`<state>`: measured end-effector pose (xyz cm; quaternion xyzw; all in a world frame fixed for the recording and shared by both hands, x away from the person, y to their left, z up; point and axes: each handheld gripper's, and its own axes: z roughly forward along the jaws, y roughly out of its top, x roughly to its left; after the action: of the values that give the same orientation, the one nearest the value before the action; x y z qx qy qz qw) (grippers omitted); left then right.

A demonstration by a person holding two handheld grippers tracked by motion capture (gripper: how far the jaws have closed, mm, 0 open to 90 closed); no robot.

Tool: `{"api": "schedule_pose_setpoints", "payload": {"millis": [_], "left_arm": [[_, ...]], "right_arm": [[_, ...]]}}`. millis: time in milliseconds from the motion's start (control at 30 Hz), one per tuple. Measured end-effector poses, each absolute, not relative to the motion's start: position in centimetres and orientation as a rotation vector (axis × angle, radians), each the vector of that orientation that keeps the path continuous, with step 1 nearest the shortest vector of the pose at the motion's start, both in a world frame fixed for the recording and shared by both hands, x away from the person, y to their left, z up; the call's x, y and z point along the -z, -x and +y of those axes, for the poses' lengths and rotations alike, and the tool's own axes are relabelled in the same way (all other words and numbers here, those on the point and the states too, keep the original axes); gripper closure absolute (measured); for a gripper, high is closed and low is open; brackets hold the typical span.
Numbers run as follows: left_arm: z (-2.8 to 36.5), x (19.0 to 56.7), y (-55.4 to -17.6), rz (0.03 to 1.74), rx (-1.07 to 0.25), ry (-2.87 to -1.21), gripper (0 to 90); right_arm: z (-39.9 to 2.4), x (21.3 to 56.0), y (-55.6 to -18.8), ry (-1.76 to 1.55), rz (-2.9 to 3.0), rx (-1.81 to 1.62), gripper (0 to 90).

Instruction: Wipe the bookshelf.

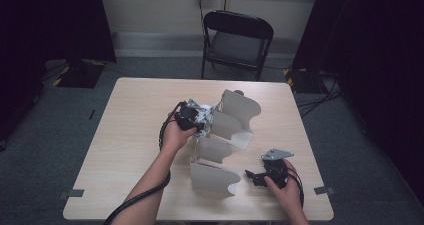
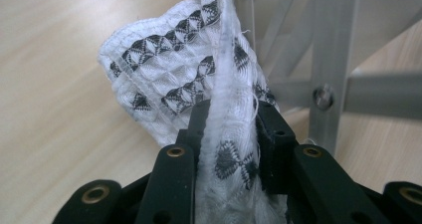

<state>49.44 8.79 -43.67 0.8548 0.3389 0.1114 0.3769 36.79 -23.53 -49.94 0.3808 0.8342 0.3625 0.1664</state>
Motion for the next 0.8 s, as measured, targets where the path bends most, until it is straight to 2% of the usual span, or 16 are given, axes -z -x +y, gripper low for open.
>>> {"api": "schedule_pose_setpoints", "payload": {"millis": [367,800], "left_arm": [[8.8,47.9,-47.7,0.899,-0.204,-2.183,71.8],[9.9,48.3,-45.5,0.88,-0.196,-2.171,71.0]], "right_arm": [[-23.4,49.9,-36.8,-1.086,2.378,-1.031,12.3],[-23.4,49.9,-36.8,-1.087,2.378,-1.031,12.3]]}}
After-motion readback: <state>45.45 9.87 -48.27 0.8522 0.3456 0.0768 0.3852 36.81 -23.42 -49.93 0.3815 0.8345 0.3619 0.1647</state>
